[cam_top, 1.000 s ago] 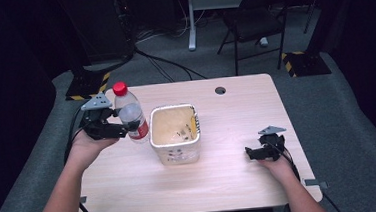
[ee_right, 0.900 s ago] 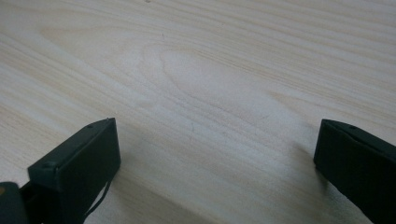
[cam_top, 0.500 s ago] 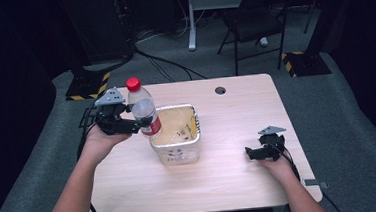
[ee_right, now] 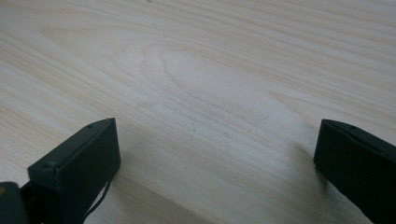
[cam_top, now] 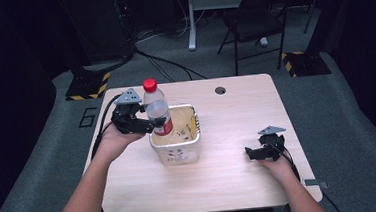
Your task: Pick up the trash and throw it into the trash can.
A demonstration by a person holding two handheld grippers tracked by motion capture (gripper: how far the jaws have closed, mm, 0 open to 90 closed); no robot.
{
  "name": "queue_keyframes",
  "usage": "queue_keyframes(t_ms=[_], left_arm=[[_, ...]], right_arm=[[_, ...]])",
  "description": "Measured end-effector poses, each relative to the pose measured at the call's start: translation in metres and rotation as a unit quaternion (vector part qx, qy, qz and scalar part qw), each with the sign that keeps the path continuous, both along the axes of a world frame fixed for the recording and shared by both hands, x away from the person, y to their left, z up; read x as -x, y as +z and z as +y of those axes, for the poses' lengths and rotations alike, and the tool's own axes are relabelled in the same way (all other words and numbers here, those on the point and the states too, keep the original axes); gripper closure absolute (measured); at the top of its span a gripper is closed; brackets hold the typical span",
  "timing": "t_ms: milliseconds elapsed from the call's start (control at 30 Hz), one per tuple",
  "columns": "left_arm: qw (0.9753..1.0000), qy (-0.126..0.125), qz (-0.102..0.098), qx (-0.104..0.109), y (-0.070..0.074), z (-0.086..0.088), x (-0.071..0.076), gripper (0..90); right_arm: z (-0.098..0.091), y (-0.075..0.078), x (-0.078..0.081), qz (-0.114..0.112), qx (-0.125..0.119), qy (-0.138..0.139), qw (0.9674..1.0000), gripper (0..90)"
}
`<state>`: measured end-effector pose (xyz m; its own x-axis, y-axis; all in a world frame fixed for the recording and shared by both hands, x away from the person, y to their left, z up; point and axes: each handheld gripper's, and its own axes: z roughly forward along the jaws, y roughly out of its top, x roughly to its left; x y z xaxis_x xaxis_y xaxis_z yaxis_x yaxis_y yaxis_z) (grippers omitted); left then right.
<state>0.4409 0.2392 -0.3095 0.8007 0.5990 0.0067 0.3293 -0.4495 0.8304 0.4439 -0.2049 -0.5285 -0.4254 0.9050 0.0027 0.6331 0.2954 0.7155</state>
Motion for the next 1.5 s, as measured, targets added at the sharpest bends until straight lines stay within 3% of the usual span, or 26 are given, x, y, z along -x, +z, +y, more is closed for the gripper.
queue_keyframes(t_ms=[900, 1333, 1500], left_arm=[[0.9999, 0.005, 0.010, -0.002, -0.063, -0.019, -0.009, 29.7], [0.9997, -0.002, 0.021, -0.013, -0.076, -0.030, -0.013, 29.7], [0.9991, -0.008, 0.037, -0.020, -0.085, -0.034, -0.016, 29.6]], right_arm=[[0.000, 0.000, 0.000, 0.001, -0.001, 0.000, 1.0000, 0.0], [0.000, 0.000, 0.000, -0.001, 0.001, 0.002, 1.0000, 0.0], [0.000, 0.000, 0.000, -0.001, 0.001, 0.002, 1.0000, 0.0]])
